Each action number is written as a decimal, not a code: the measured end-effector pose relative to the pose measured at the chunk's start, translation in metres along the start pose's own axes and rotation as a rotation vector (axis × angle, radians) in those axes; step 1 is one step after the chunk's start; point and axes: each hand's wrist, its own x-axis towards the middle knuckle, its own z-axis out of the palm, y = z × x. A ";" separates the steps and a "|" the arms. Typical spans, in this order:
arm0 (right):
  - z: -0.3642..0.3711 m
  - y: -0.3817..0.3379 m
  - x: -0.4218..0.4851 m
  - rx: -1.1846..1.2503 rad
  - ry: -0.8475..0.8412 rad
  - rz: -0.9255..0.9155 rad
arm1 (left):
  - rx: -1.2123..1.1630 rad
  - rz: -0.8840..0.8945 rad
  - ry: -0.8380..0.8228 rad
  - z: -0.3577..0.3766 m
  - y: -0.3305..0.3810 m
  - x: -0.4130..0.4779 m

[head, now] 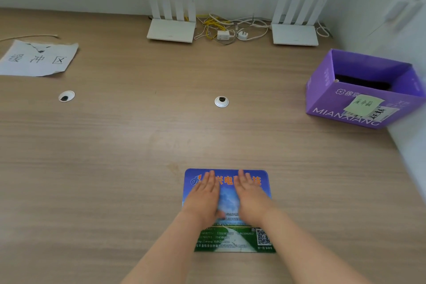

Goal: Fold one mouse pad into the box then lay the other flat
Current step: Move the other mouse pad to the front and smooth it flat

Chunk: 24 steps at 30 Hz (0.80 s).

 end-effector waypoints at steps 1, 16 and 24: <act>0.002 -0.010 0.003 0.015 -0.014 -0.029 | -0.009 0.016 -0.004 0.003 0.010 0.002; -0.012 0.037 -0.013 -0.110 -0.010 0.071 | 0.071 -0.051 0.021 -0.003 -0.053 -0.018; 0.031 0.033 -0.062 -0.123 0.024 0.062 | 0.110 -0.064 0.074 0.023 -0.055 -0.039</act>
